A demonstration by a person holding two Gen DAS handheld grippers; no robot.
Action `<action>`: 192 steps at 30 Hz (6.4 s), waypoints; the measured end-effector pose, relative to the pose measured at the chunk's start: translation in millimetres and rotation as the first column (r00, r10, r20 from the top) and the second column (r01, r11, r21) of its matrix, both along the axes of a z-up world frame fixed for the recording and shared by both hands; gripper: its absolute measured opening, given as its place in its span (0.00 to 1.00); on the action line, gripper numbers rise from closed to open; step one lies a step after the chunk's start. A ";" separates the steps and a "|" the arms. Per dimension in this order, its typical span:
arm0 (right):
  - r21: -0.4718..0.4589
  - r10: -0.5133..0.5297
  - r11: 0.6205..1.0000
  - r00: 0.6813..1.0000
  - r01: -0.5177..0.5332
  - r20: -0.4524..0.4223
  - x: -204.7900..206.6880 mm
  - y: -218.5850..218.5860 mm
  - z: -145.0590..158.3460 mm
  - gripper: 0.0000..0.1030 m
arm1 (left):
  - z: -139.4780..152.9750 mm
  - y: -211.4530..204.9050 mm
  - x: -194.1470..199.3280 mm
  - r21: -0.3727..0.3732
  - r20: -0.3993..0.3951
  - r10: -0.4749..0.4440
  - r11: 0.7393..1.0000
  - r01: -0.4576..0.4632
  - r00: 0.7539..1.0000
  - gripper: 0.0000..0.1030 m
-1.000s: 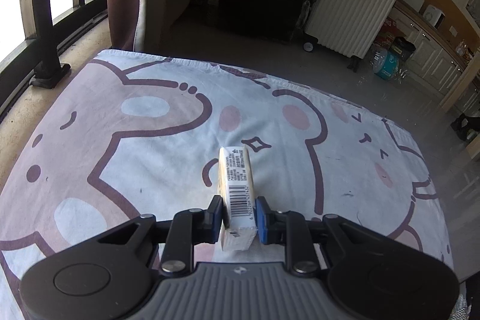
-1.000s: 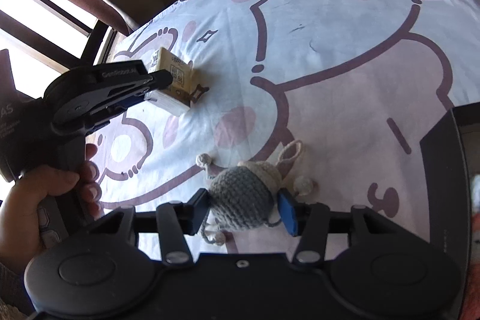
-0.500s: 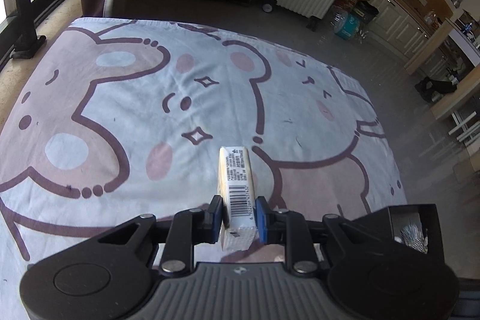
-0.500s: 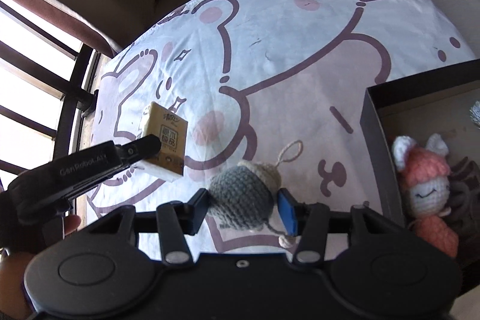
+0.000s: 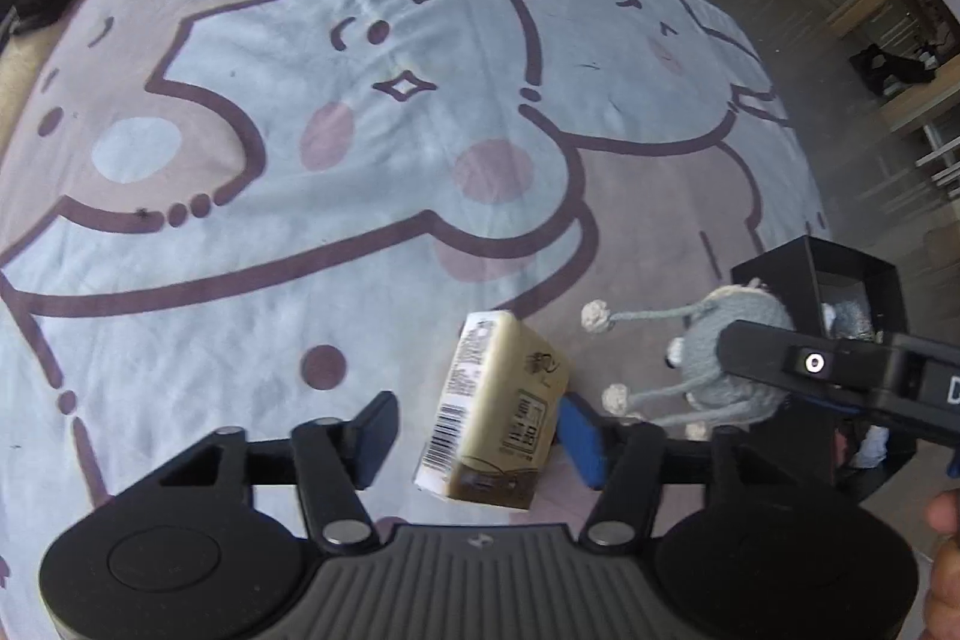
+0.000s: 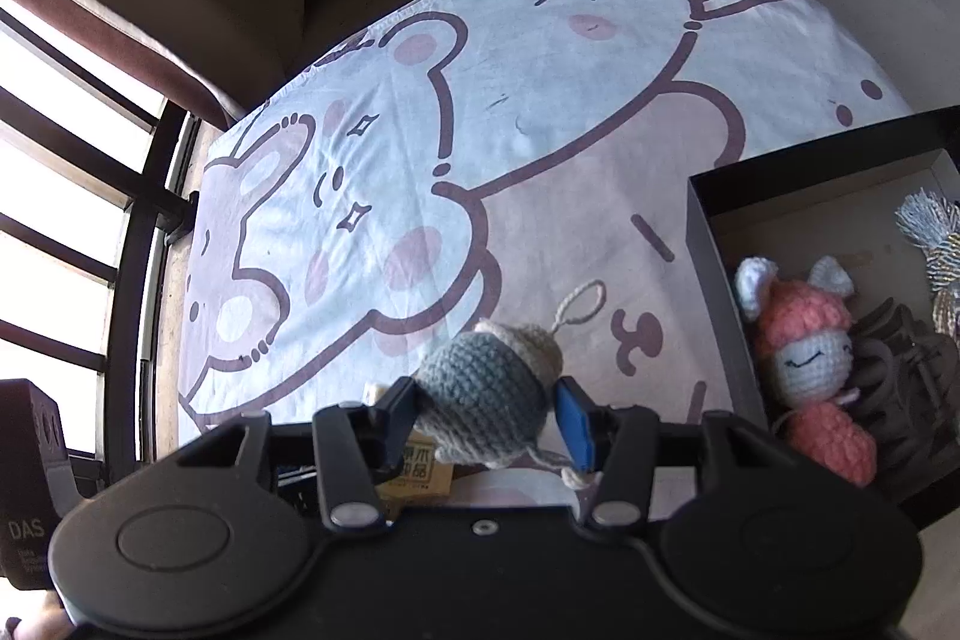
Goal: Organize objects
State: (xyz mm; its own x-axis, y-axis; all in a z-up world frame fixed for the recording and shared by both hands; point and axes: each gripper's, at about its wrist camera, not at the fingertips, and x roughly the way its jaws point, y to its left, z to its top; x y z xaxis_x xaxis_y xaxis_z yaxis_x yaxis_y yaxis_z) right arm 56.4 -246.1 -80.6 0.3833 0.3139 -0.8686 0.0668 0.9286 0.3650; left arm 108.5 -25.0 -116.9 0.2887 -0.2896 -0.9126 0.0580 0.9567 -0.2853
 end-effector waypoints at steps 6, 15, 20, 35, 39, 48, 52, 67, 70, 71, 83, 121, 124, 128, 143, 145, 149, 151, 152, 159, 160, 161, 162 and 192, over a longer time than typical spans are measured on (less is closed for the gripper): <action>-0.002 -0.005 1.000 1.000 0.005 -0.003 -0.1 -3.0 -0.3 0.50 | 6.3 -12.7 -2.3 0.153 0.067 -0.102 0.984 0.091 0.992 0.69; -0.001 0.009 1.000 1.000 -0.009 -0.004 -0.5 -2.6 0.0 0.50 | -7.5 -40.3 -5.7 0.242 0.072 -0.263 0.940 0.239 0.962 0.65; -0.009 0.019 1.000 1.000 -0.019 -0.006 -1.0 -2.8 0.6 0.50 | -9.1 -40.7 -2.3 0.235 0.053 -0.252 0.944 0.233 0.966 0.47; -0.047 0.057 0.997 0.996 -0.054 0.063 -9.3 -1.7 26.7 0.50 | 51.9 -36.1 -8.7 0.198 0.206 -0.145 0.975 0.104 0.968 0.44; -0.077 0.070 0.995 0.993 -0.063 0.093 -14.6 -1.3 39.0 0.50 | 66.4 -35.2 -14.1 0.183 0.241 -0.121 0.980 0.078 0.963 0.44; -0.105 0.073 0.993 0.981 -0.055 0.179 -27.2 -7.1 70.9 0.50 | 98.6 -29.9 -25.1 0.128 0.318 -0.054 0.992 0.013 0.947 0.43; -0.104 0.066 0.994 0.974 -0.044 0.215 -32.4 -12.6 83.7 0.50 | 109.1 -31.6 -28.8 0.115 0.344 -0.036 0.993 -0.004 0.938 0.41; -0.102 0.033 0.995 0.963 -0.006 0.269 -42.0 -36.3 101.5 0.50 | 107.4 -25.2 -25.9 0.067 0.326 0.046 0.995 -0.072 0.944 0.08; -0.094 0.030 0.996 0.965 -0.006 0.262 -40.7 -39.6 98.6 0.50 | 93.6 -4.9 -18.8 0.055 0.293 0.124 0.988 -0.146 0.948 0.30; -0.091 0.033 0.996 0.965 -0.009 0.261 -39.9 -39.9 97.9 0.50 | 88.8 0.5 -16.7 0.060 0.286 0.144 0.984 -0.167 0.947 0.39; -0.053 0.100 0.994 0.967 -0.091 0.232 -24.9 -29.8 77.4 0.50 | 31.0 76.0 24.7 0.120 0.247 0.231 0.956 -0.266 0.941 0.69; -0.003 0.052 0.999 0.981 -0.052 0.186 -3.2 -61.9 51.3 0.50 | -17.9 -14.5 19.7 0.317 0.134 -0.277 0.922 0.224 0.951 0.68; 0.002 0.041 0.999 0.980 -0.042 0.194 -5.5 -66.3 55.1 0.50 | -17.5 -27.6 3.5 0.302 0.136 -0.375 0.897 0.322 0.917 0.68; 0.001 0.032 0.999 0.980 -0.033 0.198 -8.4 -71.7 58.0 0.50 | -16.8 -37.4 -16.4 0.254 0.147 -0.479 0.864 0.435 0.865 0.69; 0.000 0.013 1.000 0.981 -0.013 0.196 -10.7 -78.0 57.4 0.50 | -22.6 -7.5 -32.7 0.291 0.104 -0.382 0.895 0.339 0.918 0.88; 0.000 0.015 1.000 0.981 -0.016 0.196 -11.2 -77.2 57.6 0.50 | -22.1 1.7 -32.3 0.307 0.101 -0.357 0.899 0.312 0.929 0.88; 0.000 0.018 1.000 0.980 -0.018 0.196 -10.9 -77.3 57.5 0.50 | -23.0 21.4 -27.5 0.327 0.088 -0.288 0.913 0.245 0.954 0.88; 0.001 0.018 1.000 0.980 -0.018 0.197 -10.9 -76.9 57.4 0.50 | -22.2 29.0 -26.2 0.306 0.080 -0.265 0.924 0.229 0.961 0.88; 0.001 0.018 1.000 0.980 -0.019 0.197 -11.1 -76.1 57.4 0.50 | -21.0 31.3 -25.9 0.289 0.073 -0.260 0.930 0.229 0.963 0.88; 0.000 0.026 1.000 0.981 -0.027 0.194 -10.9 -73.3 57.2 0.50 | -3.7 19.7 -25.4 0.182 0.093 -0.227 0.961 0.208 0.969 0.88; 0.001 0.026 1.000 0.981 -0.027 0.195 -11.0 -73.0 57.0 0.50 | -2.3 16.1 -23.2 0.175 0.095 -0.207 0.966 0.188 0.974 0.88; 0.002 0.027 1.000 0.981 -0.027 0.195 -11.0 -72.6 57.0 0.50 | -1.1 12.6 -19.7 0.168 0.096 -0.181 0.972 0.163 0.979 0.88; 0.002 0.027 1.000 0.980 -0.028 0.195 -11.0 -72.3 57.0 0.50 | -0.4 9.8 -15.9 0.162 0.094 -0.153 0.977 0.136 0.984 0.87; -0.015 0.043 0.999 0.983 -0.041 0.179 -11.1 -73.7 53.7 0.50 | -3.5 -26.8 12.9 0.274 0.037 0.020 0.961 -0.029 0.999 0.51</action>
